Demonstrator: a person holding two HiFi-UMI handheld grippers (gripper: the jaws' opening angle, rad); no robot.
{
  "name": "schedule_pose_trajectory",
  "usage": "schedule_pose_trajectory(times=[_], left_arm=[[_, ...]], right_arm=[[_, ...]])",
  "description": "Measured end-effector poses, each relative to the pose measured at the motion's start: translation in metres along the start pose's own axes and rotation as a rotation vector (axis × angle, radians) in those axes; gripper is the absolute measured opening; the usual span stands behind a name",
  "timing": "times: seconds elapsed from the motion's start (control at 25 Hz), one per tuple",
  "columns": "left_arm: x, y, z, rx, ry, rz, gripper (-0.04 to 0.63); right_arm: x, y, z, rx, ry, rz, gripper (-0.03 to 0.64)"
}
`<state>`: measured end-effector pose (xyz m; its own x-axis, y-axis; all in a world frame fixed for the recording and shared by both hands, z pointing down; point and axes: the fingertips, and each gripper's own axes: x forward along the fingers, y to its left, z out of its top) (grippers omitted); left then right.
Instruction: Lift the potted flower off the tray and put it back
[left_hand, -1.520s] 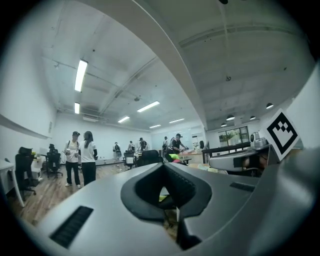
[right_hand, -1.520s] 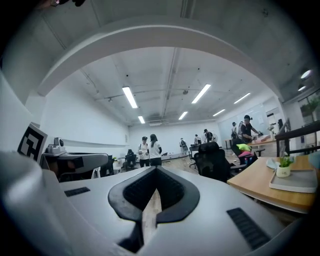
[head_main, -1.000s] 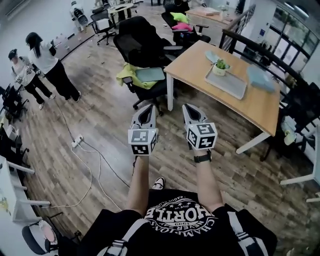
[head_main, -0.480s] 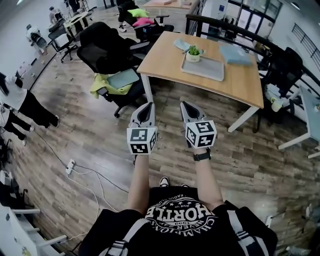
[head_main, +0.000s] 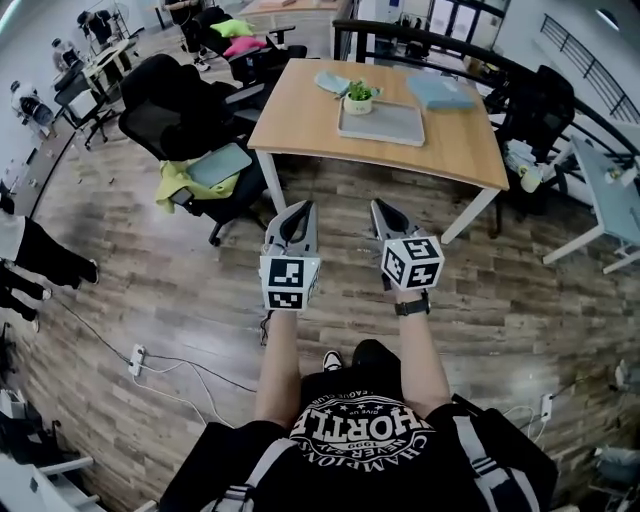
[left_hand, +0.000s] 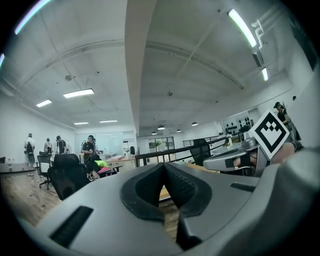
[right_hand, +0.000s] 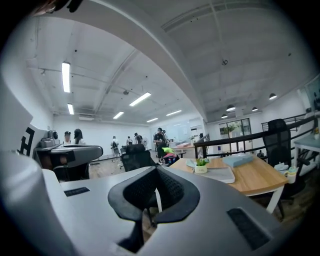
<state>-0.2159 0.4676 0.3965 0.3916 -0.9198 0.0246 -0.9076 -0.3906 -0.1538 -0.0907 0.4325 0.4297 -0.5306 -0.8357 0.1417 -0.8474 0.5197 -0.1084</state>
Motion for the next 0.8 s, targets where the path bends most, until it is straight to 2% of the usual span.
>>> schedule_pose_trajectory(times=[0.12,0.32,0.6,0.8], left_arm=[[0.015,0.001,-0.011,-0.036,0.002,-0.011,0.018],[0.042,-0.007,-0.015,-0.085,-0.001,-0.03,0.018],[0.104,0.011,-0.021,-0.102,0.006,-0.005,0.018],[0.155,0.032,-0.003,-0.089,-0.017,0.018,0.018]], right_arm=[[-0.002,-0.01,-0.001,-0.018,0.005,-0.041,0.018],[0.005,-0.021,-0.002,-0.062,0.016,-0.055,0.018],[0.055,-0.061,0.005,-0.049,0.004,-0.036,0.018],[0.099,-0.086,0.03,-0.067,-0.023,-0.002,0.018]])
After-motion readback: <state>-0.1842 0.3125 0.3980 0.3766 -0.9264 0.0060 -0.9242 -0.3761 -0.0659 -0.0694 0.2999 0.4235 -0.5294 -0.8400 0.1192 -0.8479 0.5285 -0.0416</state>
